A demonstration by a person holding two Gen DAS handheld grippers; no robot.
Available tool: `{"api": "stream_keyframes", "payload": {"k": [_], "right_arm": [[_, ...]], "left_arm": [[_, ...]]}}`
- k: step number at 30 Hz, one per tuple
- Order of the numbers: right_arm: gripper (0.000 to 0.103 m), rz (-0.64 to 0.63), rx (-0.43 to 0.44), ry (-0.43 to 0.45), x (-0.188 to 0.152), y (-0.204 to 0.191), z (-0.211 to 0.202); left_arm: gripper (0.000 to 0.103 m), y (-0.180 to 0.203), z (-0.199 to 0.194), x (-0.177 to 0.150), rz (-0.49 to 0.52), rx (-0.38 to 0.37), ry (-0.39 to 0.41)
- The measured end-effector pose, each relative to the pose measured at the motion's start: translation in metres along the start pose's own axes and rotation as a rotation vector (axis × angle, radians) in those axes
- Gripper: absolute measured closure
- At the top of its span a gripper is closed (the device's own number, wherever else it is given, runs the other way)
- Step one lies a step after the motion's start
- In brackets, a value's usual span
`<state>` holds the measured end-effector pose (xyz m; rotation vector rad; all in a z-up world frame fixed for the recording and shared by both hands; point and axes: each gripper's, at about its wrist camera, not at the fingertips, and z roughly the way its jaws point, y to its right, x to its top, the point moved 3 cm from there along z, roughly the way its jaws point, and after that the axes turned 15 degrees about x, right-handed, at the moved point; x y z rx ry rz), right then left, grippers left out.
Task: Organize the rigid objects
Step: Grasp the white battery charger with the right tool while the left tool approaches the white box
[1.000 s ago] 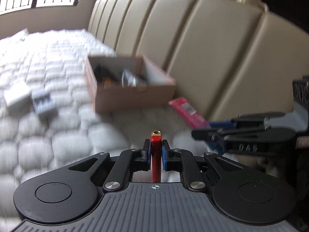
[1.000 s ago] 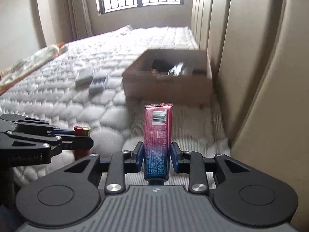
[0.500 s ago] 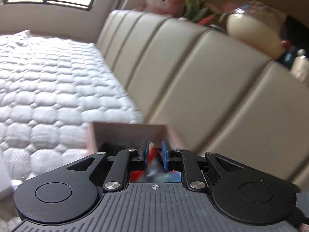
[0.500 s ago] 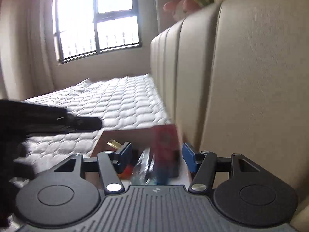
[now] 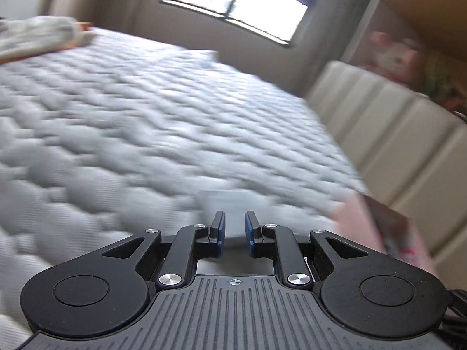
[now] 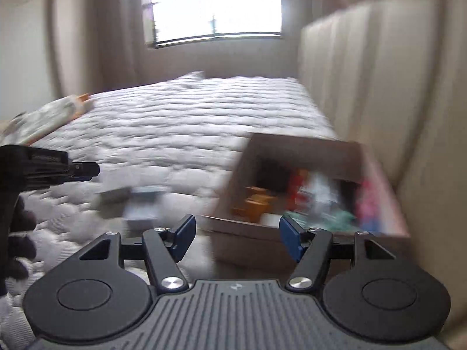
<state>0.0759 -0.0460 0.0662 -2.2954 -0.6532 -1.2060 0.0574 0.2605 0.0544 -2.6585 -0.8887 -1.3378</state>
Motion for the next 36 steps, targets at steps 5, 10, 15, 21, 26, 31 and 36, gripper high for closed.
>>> {"api": "stream_keyframes", "payload": {"k": [5, 10, 15, 21, 26, 31, 36], "right_arm": [[0.039, -0.121, 0.1, -0.087, 0.01, -0.061, 0.061], [0.036, -0.09, 0.083, -0.189, 0.022, -0.07, 0.129], [0.036, -0.037, 0.09, -0.256, 0.02, -0.064, 0.161], [0.056, -0.079, 0.122, -0.262, 0.012, -0.074, 0.138], [0.056, -0.152, 0.146, -0.221, -0.006, -0.082, 0.071], [0.056, -0.091, 0.019, -0.184, -0.038, -0.045, 0.01], [0.056, -0.066, -0.156, -0.145, -0.074, 0.003, -0.028]], "left_arm": [[0.087, -0.033, 0.004, 0.0, 0.023, 0.038, -0.035], [0.087, -0.038, 0.006, -0.008, 0.035, 0.02, -0.064], [0.087, -0.034, 0.009, -0.01, 0.038, -0.009, -0.076], [0.087, -0.025, 0.013, -0.013, 0.058, -0.029, -0.087], [0.087, -0.004, 0.017, -0.011, 0.089, -0.066, -0.065], [0.087, 0.039, 0.03, -0.007, 0.169, -0.053, 0.021], [0.087, 0.077, 0.056, -0.012, 0.29, 0.025, 0.048]]}}
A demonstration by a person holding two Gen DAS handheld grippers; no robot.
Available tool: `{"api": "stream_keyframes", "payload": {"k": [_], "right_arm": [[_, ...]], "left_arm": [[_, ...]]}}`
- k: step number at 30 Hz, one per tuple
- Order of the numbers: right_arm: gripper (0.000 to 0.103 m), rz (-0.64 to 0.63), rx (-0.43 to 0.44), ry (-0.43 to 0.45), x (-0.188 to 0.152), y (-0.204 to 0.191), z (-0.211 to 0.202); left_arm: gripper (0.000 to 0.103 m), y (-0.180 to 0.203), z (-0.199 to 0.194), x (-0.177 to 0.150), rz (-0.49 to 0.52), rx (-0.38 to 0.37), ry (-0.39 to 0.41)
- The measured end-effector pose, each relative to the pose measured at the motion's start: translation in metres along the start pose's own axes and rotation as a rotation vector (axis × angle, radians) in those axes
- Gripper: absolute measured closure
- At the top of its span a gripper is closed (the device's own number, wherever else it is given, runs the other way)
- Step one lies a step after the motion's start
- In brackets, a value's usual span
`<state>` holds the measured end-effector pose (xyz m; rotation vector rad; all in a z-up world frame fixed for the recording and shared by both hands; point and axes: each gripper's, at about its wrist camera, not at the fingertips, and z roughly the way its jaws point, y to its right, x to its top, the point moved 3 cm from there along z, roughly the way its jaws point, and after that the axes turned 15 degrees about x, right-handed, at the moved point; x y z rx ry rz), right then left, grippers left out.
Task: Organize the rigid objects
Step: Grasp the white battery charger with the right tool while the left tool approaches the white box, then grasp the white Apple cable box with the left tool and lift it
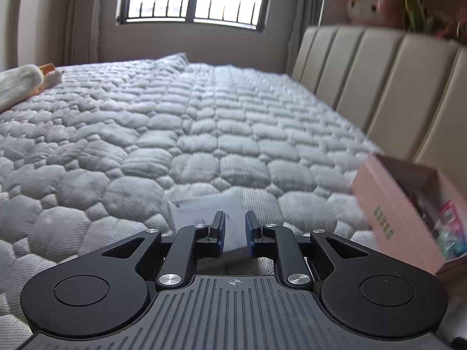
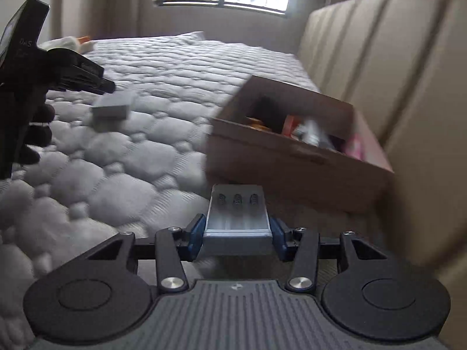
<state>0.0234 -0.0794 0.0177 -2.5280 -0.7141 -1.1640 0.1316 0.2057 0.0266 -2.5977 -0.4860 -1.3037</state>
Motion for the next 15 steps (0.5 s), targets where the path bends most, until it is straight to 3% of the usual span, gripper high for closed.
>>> {"api": "stream_keyframes", "payload": {"k": [3, 6, 10, 15], "right_arm": [[0.056, 0.062, -0.024, 0.003, -0.015, 0.026, -0.005], [0.054, 0.124, -0.002, 0.02, -0.022, 0.043, -0.006], [0.05, 0.127, 0.006, 0.038, -0.03, 0.043, -0.001], [0.041, 0.119, 0.037, 0.062, -0.032, 0.042, -0.002]], "left_arm": [[0.087, 0.014, 0.008, -0.008, 0.048, 0.002, 0.006], [0.086, 0.028, 0.01, -0.011, 0.091, -0.055, -0.02], [0.085, 0.043, 0.023, -0.02, 0.135, -0.098, -0.118], [0.085, 0.034, 0.004, -0.022, 0.117, -0.086, -0.024]]}}
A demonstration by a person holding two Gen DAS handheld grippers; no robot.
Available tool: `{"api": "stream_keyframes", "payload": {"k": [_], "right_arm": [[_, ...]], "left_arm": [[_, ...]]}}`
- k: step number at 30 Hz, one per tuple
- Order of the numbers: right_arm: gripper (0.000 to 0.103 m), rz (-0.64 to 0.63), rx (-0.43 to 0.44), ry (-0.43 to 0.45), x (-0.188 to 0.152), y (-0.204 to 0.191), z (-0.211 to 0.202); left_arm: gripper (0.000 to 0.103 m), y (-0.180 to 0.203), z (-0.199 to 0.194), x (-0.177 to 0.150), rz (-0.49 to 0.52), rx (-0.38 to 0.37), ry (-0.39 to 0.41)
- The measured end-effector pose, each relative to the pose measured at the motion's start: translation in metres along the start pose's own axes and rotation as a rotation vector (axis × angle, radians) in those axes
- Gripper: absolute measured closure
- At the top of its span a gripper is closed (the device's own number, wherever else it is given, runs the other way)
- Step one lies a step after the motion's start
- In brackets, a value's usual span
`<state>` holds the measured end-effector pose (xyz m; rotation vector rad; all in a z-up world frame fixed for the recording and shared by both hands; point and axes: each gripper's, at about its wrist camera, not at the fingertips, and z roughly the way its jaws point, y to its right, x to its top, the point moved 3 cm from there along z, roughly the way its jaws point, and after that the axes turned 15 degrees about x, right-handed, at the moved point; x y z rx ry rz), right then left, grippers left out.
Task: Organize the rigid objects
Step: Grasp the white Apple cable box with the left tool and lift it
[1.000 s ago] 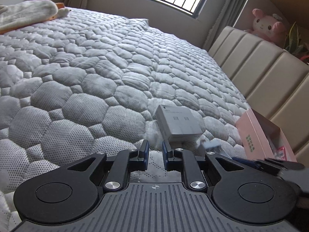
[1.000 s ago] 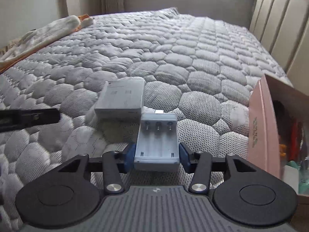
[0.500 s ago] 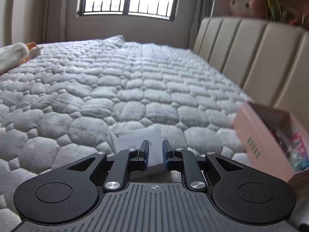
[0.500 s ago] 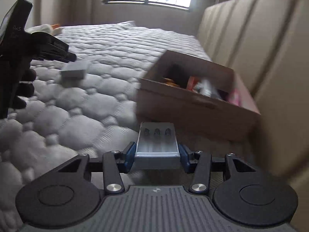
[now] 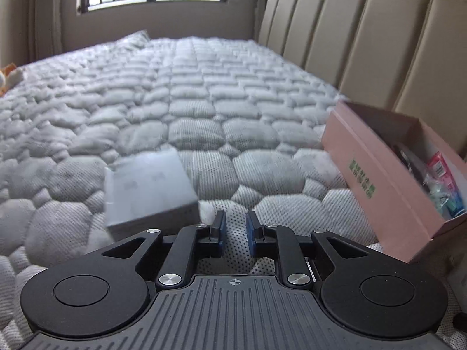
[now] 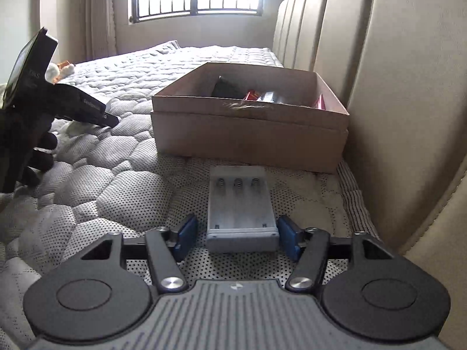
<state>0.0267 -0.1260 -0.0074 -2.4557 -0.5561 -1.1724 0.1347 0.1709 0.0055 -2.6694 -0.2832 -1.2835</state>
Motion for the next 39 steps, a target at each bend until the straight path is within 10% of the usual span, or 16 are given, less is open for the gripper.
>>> {"api": "stream_keyframes", "payload": {"k": [4, 7, 11, 19, 27, 39], "right_arm": [[0.034, 0.018, 0.026, 0.004, 0.0, 0.002, 0.001], [0.028, 0.005, 0.035, -0.002, 0.0, 0.0, 0.004], [0.027, -0.013, 0.025, -0.002, -0.001, -0.003, 0.004], [0.024, -0.009, 0.04, -0.005, -0.002, -0.003, 0.003], [0.023, -0.01, 0.044, -0.006, -0.001, -0.003, 0.003], [0.021, -0.002, 0.06, -0.004, -0.001, -0.002, 0.004]], "left_arm": [[0.085, -0.009, -0.038, 0.011, 0.033, 0.093, 0.2], [0.085, -0.02, -0.028, 0.022, 0.047, 0.25, 0.169], [0.083, -0.028, 0.004, 0.016, -0.016, 0.2, 0.015], [0.075, -0.016, 0.008, 0.013, 0.025, 0.159, 0.041], [0.039, 0.002, 0.01, 0.009, 0.096, 0.145, 0.052], [0.042, -0.048, -0.012, 0.013, -0.137, 0.23, 0.101]]}}
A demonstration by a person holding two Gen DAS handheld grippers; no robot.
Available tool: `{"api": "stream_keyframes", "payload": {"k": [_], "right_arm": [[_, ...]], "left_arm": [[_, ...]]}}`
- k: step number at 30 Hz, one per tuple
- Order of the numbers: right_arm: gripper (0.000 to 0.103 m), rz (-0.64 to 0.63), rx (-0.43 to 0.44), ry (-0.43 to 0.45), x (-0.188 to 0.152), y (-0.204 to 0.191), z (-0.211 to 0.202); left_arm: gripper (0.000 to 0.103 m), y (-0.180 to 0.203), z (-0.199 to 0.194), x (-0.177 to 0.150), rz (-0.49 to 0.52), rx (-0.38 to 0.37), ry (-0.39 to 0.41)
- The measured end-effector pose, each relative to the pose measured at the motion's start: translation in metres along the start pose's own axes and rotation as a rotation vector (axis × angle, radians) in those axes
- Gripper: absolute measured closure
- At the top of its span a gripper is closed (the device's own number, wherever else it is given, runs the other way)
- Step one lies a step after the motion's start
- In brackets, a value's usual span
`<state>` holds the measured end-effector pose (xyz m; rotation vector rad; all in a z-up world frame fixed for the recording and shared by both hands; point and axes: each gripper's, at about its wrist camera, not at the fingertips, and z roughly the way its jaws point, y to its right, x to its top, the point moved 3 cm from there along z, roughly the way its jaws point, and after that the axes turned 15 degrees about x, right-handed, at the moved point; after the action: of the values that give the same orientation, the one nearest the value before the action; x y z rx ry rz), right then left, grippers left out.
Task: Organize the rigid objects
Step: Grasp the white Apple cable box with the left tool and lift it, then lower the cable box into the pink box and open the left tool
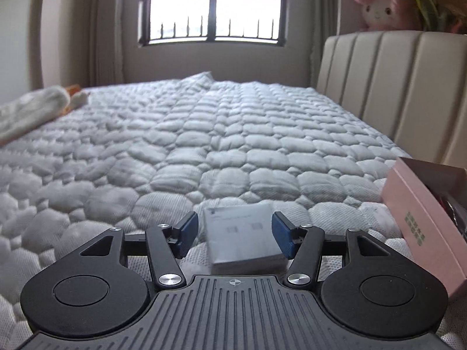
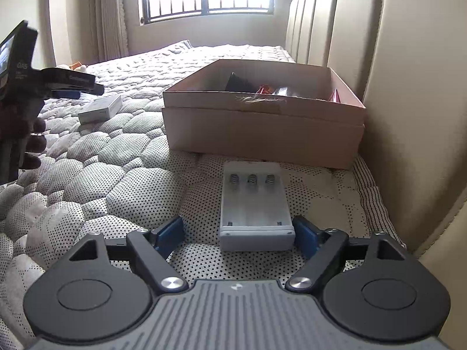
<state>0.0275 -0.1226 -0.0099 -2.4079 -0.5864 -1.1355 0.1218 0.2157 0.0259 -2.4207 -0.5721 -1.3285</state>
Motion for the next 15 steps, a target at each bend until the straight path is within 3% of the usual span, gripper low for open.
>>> {"api": "stream_keyframes", "payload": {"k": [4, 8, 12, 15], "right_arm": [[0.021, 0.002, 0.003, 0.002, 0.0, 0.001, 0.0], [0.021, 0.002, 0.003, 0.002, 0.0, 0.0, 0.0], [0.02, 0.003, 0.005, 0.001, 0.0, 0.001, 0.0], [0.02, 0.004, 0.007, 0.002, 0.0, 0.0, 0.0]], "left_arm": [[0.042, 0.006, 0.018, -0.005, -0.02, -0.034, -0.084], [0.027, 0.02, 0.025, -0.005, 0.003, -0.031, -0.092], [0.025, 0.036, 0.037, -0.011, 0.098, -0.02, -0.138], [0.025, 0.037, 0.037, -0.011, 0.098, -0.013, -0.111]]}}
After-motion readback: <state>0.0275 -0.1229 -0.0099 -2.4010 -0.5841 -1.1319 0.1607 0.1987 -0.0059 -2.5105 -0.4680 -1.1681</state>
